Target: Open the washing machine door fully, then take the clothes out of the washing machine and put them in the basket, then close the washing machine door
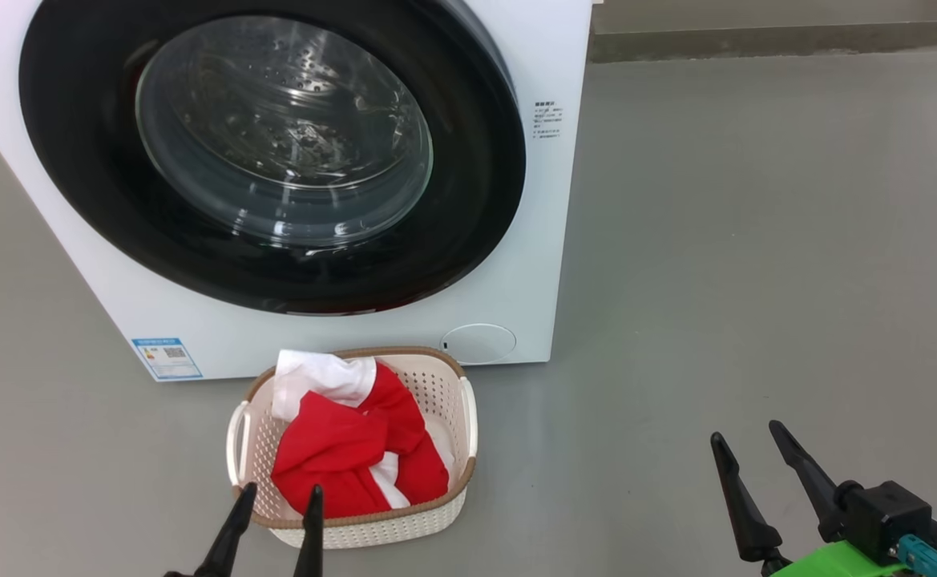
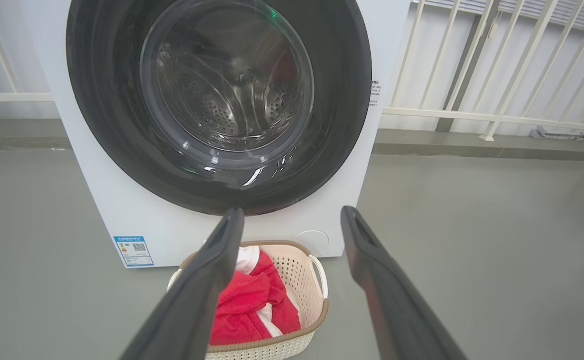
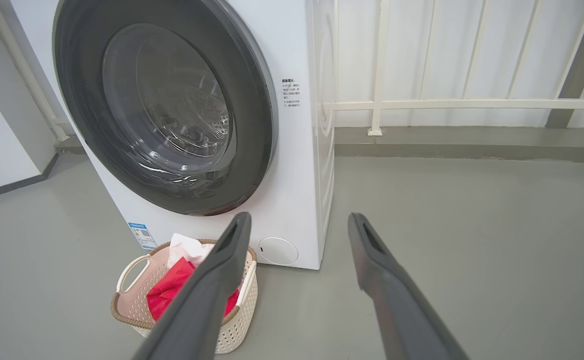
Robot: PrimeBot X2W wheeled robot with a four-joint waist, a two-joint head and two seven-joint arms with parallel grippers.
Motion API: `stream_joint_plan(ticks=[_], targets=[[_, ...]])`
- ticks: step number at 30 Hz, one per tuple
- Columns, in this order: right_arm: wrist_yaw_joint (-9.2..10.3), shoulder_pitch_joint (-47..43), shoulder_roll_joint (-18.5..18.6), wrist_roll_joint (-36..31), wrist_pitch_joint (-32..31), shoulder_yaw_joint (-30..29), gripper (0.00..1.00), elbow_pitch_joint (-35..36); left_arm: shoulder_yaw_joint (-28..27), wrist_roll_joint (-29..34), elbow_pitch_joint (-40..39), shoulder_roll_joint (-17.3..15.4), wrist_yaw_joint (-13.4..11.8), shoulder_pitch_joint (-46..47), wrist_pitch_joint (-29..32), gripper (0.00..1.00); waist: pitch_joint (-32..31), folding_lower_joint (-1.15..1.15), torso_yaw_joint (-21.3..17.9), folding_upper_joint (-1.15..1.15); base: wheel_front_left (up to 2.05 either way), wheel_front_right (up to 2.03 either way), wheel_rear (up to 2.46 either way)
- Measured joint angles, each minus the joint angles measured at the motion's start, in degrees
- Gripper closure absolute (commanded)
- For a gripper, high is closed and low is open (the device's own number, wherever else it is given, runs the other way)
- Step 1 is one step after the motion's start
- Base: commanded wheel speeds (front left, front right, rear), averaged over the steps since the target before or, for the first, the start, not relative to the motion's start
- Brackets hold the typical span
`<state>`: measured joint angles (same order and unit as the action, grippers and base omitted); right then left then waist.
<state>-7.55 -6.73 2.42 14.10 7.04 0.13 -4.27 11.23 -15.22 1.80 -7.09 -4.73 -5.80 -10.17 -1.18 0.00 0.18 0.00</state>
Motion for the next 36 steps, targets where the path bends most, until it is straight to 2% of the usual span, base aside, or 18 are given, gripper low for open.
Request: stream_joint_plan(ticks=[36], targets=[[0.00, -1.2, -0.2, 0.0, -1.1, -0.3, 0.00, 1.2, 1.3, -0.6, -0.1, -0.7, -1.4, -0.1, 0.6, 0.00, -0.6, 0.00, -0.9, 0.00, 0.00, 0.00, 0.00]])
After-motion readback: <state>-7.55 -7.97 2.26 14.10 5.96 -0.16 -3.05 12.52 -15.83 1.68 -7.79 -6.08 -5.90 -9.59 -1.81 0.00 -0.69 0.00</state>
